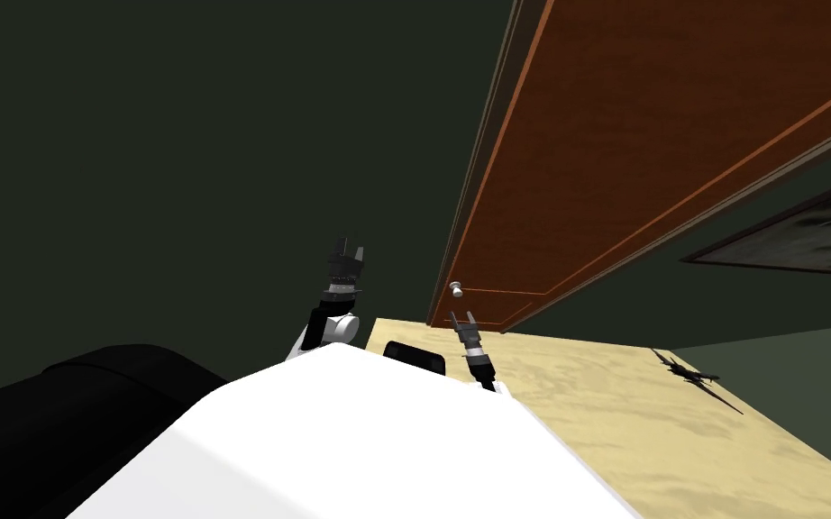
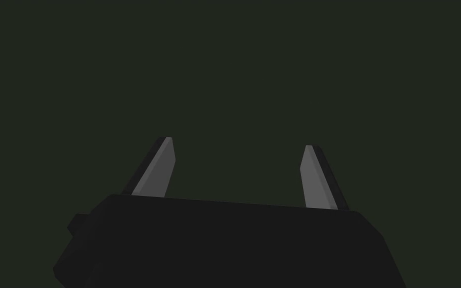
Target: Pull the door open
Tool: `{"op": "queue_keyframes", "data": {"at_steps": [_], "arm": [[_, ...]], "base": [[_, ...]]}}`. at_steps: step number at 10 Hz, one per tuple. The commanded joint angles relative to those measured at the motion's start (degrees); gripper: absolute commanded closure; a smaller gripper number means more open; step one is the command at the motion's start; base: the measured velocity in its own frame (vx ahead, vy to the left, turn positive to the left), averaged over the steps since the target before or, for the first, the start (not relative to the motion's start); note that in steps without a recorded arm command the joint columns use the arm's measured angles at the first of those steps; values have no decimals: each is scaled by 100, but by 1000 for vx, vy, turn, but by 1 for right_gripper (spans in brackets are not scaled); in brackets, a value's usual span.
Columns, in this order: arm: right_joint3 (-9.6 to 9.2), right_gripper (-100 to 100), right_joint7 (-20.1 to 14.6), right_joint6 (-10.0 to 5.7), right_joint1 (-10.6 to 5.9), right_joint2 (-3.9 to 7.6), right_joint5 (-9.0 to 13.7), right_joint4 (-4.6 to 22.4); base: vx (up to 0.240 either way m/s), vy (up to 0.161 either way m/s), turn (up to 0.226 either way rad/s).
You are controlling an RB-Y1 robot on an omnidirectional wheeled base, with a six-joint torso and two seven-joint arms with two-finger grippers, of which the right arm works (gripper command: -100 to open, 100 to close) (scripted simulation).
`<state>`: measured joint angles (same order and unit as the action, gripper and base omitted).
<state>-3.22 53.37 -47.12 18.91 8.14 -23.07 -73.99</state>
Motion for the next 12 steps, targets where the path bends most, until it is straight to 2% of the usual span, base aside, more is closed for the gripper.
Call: {"op": "queue_keyframes", "data": {"at_steps": [1,7,12], "arm": [[-13,-100,187,-63,-51,0,-68,216],[-75,-100,721,-218,-142,-34,-288,782],[-120,-100,1111,-333,-202,-74,-447,1193]], "base": [[130,-10,-150],[131,-2,-166],[82,48,-257]]}}
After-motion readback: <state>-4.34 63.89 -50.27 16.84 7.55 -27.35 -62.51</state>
